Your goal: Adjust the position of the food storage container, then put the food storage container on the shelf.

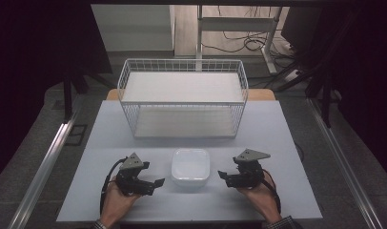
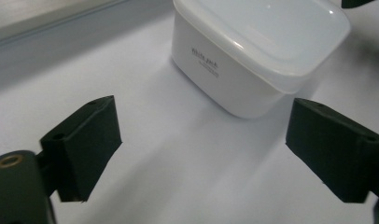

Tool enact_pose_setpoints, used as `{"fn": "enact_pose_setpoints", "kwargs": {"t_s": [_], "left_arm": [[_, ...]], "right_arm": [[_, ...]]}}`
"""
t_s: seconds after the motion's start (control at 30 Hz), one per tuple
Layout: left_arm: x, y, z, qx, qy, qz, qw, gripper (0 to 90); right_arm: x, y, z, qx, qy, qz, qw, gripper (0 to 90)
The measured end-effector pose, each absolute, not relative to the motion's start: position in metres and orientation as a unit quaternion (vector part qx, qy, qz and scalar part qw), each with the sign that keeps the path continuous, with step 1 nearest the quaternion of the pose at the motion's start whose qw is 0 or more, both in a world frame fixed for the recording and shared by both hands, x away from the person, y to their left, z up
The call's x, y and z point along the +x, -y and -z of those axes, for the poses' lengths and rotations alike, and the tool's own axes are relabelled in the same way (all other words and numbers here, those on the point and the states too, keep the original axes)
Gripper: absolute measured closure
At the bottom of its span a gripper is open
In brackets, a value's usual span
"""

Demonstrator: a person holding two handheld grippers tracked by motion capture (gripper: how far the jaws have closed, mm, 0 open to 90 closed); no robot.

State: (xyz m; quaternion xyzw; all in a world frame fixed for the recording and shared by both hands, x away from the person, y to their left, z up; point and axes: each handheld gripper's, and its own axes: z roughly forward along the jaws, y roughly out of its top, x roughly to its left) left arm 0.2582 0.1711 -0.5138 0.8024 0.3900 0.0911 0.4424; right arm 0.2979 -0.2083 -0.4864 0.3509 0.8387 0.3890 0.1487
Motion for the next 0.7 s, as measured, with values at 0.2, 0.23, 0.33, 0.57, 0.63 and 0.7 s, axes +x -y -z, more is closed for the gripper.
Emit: {"fn": "enact_pose_setpoints", "kwargs": {"t_s": [0.2, 0.23, 0.33, 0.57, 0.63, 0.7], "left_arm": [[0.261, -0.171, 0.517, 0.809, -0.377, -0.097, 0.441, 5.4], [0.262, -0.170, 0.517, 0.810, -0.376, -0.099, 0.440, 5.4], [0.263, -0.169, 0.514, 0.808, -0.371, -0.105, 0.446, 4.9], [0.270, -0.161, 0.507, 0.806, -0.364, -0.111, 0.454, 3.4], [0.272, -0.158, 0.504, 0.806, -0.363, -0.111, 0.455, 3.1], [0.277, -0.150, 0.498, 0.808, -0.364, -0.105, 0.452, 2.5]], "right_arm": [[0.300, 0.206, 0.488, 0.349, -0.838, -0.393, 0.148, 8.8], [0.300, 0.206, 0.488, 0.349, -0.838, -0.394, 0.148, 8.2], [0.301, 0.204, 0.488, 0.345, -0.838, -0.396, 0.148, 5.9], [0.302, 0.199, 0.484, 0.346, -0.828, -0.418, 0.144, 2.1], [0.302, 0.196, 0.482, 0.344, -0.826, -0.423, 0.142, 1.5], [0.302, 0.189, 0.479, 0.340, -0.829, -0.421, 0.141, 1.4]]}}
